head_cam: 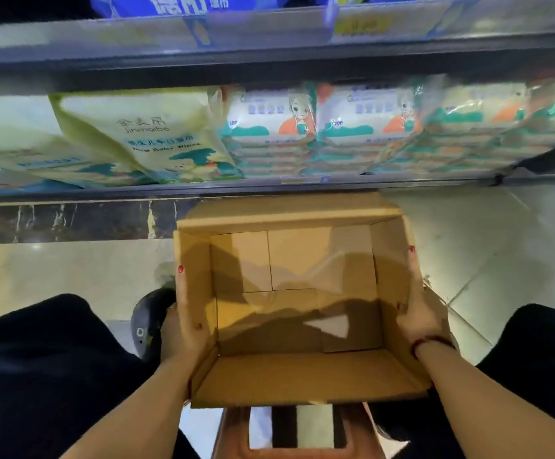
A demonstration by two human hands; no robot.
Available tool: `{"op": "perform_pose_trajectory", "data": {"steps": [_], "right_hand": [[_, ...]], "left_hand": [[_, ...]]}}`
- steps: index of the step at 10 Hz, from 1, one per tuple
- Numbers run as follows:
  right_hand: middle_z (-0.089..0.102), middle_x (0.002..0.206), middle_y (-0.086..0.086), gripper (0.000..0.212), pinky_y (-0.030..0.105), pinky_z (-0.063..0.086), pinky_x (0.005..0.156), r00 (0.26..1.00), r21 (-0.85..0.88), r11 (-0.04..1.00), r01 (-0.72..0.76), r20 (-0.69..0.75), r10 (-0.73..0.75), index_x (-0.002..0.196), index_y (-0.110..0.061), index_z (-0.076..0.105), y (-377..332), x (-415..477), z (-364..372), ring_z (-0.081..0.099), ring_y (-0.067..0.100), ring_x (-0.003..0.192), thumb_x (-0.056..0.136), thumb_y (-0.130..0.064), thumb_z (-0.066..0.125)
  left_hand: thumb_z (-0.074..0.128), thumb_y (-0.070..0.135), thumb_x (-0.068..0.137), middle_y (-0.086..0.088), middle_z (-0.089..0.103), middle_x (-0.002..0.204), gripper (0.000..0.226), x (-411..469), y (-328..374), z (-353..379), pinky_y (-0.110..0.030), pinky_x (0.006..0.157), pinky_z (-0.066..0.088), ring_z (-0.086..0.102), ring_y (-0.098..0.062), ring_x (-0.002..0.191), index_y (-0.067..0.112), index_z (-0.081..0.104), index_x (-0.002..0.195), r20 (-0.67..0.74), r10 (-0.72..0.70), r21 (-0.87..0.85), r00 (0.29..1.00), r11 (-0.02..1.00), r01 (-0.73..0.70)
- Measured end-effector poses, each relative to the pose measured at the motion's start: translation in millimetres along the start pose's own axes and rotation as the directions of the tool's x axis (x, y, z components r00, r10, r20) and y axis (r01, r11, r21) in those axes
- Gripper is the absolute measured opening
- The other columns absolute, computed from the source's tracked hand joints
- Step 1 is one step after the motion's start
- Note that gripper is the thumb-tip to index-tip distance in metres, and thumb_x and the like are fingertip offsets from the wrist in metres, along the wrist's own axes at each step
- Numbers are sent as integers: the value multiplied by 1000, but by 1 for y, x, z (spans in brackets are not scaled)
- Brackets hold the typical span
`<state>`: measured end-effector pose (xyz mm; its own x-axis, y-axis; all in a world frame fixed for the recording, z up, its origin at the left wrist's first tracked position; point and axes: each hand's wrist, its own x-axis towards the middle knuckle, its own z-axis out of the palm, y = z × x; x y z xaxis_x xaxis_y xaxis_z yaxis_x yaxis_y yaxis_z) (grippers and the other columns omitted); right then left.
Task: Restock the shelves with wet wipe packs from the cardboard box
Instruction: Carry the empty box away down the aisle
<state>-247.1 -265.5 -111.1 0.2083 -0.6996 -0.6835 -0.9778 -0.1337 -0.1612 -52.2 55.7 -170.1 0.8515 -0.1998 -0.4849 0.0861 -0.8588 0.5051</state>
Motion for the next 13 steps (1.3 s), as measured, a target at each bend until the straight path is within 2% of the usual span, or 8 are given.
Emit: {"op": "perform_pose_trajectory", "data": {"steps": [1, 2, 3, 4, 5, 8, 11, 13], "right_hand": [[54, 72, 7, 84, 40, 50, 66, 999, -18, 1000, 4, -43, -5, 135, -67, -8, -3, -4, -6, 56, 26, 66, 92, -15, 42], [51, 67, 5, 100, 34, 46, 63, 991, 19, 997, 69, -115, -66, 137, -64, -12, -1, -10, -15, 52, 25, 63, 83, -2, 45], [53, 75, 8, 74, 38, 48, 67, 994, 84, 996, 20, -105, -11, 149, -34, 20, 8, -17, -33, 56, 34, 73, 87, -5, 48], [48, 77, 6, 90, 34, 42, 66, 983, 59, 991, 123, -141, -114, 146, -50, 0, 14, -43, -58, 49, 28, 70, 86, -2, 48], [52, 85, 6, 98, 33, 43, 68, 978, 65, 988, 143, -162, -131, 140, -59, -10, 30, -69, -84, 50, 26, 72, 86, 1, 47], [49, 79, 7, 92, 29, 35, 67, 970, 164, 985, 46, -244, -5, 148, -47, 6, 74, -154, -185, 43, 25, 68, 84, 5, 48], [45, 64, 7, 91, 31, 36, 60, 940, 296, 948, -117, -276, 202, 149, -43, 8, 139, -237, -274, 38, 23, 53, 84, 4, 51], [57, 88, 16, 84, 37, 41, 70, 874, 504, 847, -166, -324, 363, 148, -44, 12, 193, -306, -309, 52, 37, 76, 87, -6, 55]], "left_hand": [[75, 21, 83, -7, 65, 106, 41, -10, 48, -21, -36, 87, 46, 59, -22, 94, 19, 56, 120, -29, -314, -8, 949, 950, 313], [75, 25, 82, -15, 63, 104, 58, -1, 65, -39, -38, 82, 44, 60, -37, 99, 21, 49, 134, -56, -152, 96, 987, 983, 157], [59, 8, 87, -16, 56, 103, 95, -10, 79, -62, -42, 79, 44, 53, -34, 90, 42, -2, 151, 79, -1, 279, 997, 960, -21], [58, 8, 85, -9, 49, 92, 103, -33, 100, -87, -35, 73, 38, 45, -25, 81, 50, -14, 146, 120, 53, 299, 991, 950, -87], [56, 9, 85, -8, 50, 94, 103, -64, 127, -104, -35, 76, 38, 46, -24, 83, 54, -16, 143, 158, 37, 265, 987, 961, -78], [52, 4, 85, -1, 47, 106, 99, -129, 228, -150, -34, 86, 40, 46, -20, 93, 47, -11, 148, 266, 173, 244, 948, 940, -240], [51, -4, 80, -16, 61, 94, 112, -182, 345, -168, -32, 67, 46, 56, -25, 69, 59, -20, 139, 409, 295, 304, 863, 848, -434], [50, -9, 75, -24, 64, 85, 111, -225, 433, -159, -46, 53, 48, 56, -38, 60, 47, -12, 148, 559, 502, 245, 660, 660, -710]]}}
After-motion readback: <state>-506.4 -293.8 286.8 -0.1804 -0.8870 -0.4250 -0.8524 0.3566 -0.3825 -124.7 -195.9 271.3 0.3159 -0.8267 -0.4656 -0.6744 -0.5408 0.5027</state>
